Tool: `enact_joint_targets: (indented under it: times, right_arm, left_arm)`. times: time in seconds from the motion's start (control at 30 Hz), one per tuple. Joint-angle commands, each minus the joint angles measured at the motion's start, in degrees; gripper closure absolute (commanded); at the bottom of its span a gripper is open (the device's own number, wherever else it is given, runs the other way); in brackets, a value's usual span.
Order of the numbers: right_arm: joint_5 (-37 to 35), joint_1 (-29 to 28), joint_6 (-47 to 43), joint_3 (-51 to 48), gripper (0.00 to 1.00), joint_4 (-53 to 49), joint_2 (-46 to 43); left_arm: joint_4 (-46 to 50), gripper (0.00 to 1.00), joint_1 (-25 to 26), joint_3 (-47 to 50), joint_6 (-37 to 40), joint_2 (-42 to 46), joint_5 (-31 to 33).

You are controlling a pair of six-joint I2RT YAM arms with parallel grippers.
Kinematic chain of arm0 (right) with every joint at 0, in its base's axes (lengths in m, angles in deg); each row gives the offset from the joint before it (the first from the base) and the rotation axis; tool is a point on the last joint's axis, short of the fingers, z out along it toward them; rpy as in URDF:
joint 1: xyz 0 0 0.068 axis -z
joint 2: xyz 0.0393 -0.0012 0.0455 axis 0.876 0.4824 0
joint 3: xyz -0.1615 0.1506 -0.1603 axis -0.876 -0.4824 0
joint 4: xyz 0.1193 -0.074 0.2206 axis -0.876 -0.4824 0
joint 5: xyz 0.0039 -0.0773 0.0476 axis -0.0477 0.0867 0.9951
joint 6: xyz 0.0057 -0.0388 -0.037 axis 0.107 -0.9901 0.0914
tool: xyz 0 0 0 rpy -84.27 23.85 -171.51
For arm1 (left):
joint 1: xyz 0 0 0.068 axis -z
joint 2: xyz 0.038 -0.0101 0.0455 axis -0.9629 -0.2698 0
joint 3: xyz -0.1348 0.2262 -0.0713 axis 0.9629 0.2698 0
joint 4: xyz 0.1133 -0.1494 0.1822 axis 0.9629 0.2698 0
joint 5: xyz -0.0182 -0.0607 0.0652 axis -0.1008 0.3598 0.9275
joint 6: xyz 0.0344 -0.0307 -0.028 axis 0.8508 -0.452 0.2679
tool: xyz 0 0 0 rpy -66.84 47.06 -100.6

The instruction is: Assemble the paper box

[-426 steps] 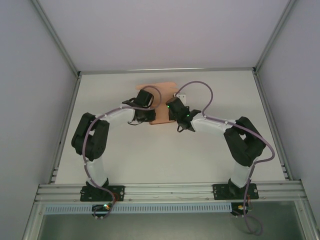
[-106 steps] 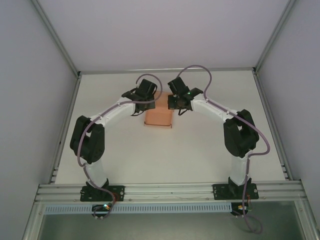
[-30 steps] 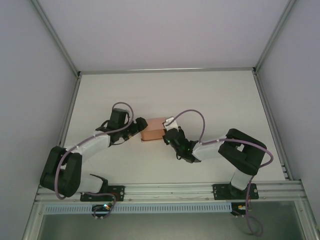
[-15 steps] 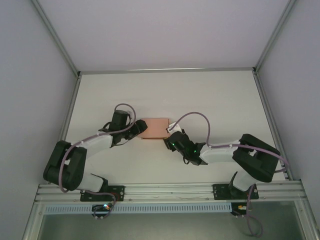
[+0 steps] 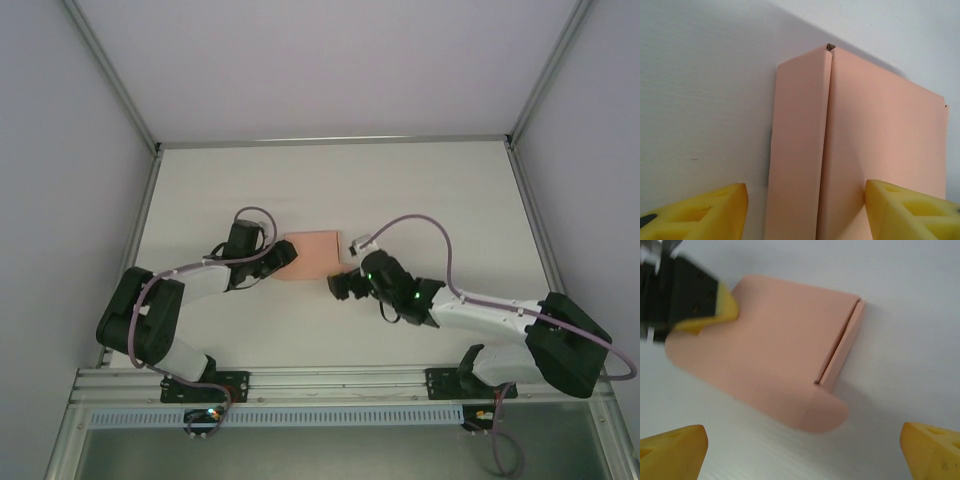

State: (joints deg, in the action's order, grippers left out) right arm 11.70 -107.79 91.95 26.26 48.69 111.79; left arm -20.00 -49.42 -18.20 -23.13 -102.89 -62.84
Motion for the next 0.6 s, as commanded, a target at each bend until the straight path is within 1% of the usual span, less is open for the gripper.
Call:
enact_joint_targets:
  times: [0.0, 0.03, 0.07, 0.1, 0.13, 0.17, 0.3, 0.4, 0.43, 0.47, 0.5, 0.53, 0.57]
  right_arm:
    - [7.97, 4.39, 8.17, 6.88, 0.0, -5.17, 5.15]
    - [9.79, 5.47, 8.79, 9.05, 0.0, -5.47, 8.91]
    - [11.44, 6.65, 9.42, 10.94, 0.03, -5.87, 11.69]
    - [13.34, 8.03, 10.76, 12.93, 0.07, -6.06, 14.68]
    - [15.43, 9.34, 11.74, 14.59, 0.14, -5.78, 17.53]
    - [16.45, 10.07, 12.25, 15.73, 0.16, -5.13, 19.74]
    - [15.48, 11.04, 12.72, 18.96, 0.23, -6.08, 26.07]
    - [15.4, 11.2, 12.52, 19.43, 0.37, -5.21, 28.89]
    - [15.74, 11.38, 12.62, 19.77, 0.45, -5.4, 29.91]
    - [15.56, 11.47, 12.92, 19.8, 0.52, -5.49, 30.69]
    - [15.59, 11.63, 13.25, 19.78, 0.63, -5.56, 31.28]
    - [15.79, 11.73, 13.5, 19.57, 0.7, -5.49, 31.82]
    - [15.82, 11.75, 13.61, 19.29, 0.71, -5.46, 32.07]
  left_arm:
    - [3.46, 0.38, 0.63, 1.04, 1.45, -1.4, 1.44]
    - [3.57, 0.38, 0.73, 1.07, 1.49, -1.3, 1.62]
    - [3.7, 0.38, 0.89, 1.03, 1.58, -1.23, 1.68]
    - [3.79, 0.38, 0.99, 1.1, 1.59, -1.11, 1.83]
    - [3.84, 0.38, 1.09, 0.98, 1.7, -1.1, 1.84]
    - [3.85, 0.38, 1.17, 0.87, 1.75, -1.11, 1.76]
    - [4.36, 0.38, 1.4, 0.47, 1.94, -1.45, 1.93]
    - [4.65, 0.38, 1.85, 0.12, 2.12, -1.81, 2.2]
    - [4.8, 0.38, 1.96, -0.02, 2.34, -2.06, 2.11]
    - [5.11, 0.38, 2.05, -0.38, 2.5, -2.21, 2.0]
    - [5.55, 0.39, 2.05, -0.66, 2.75, -2.34, 2.02]
    - [6.13, 0.39, 2.14, -0.9, 3.15, -2.3, 2.09]
    - [6.58, 0.39, 2.14, -0.98, 3.42, -2.24, 2.26]
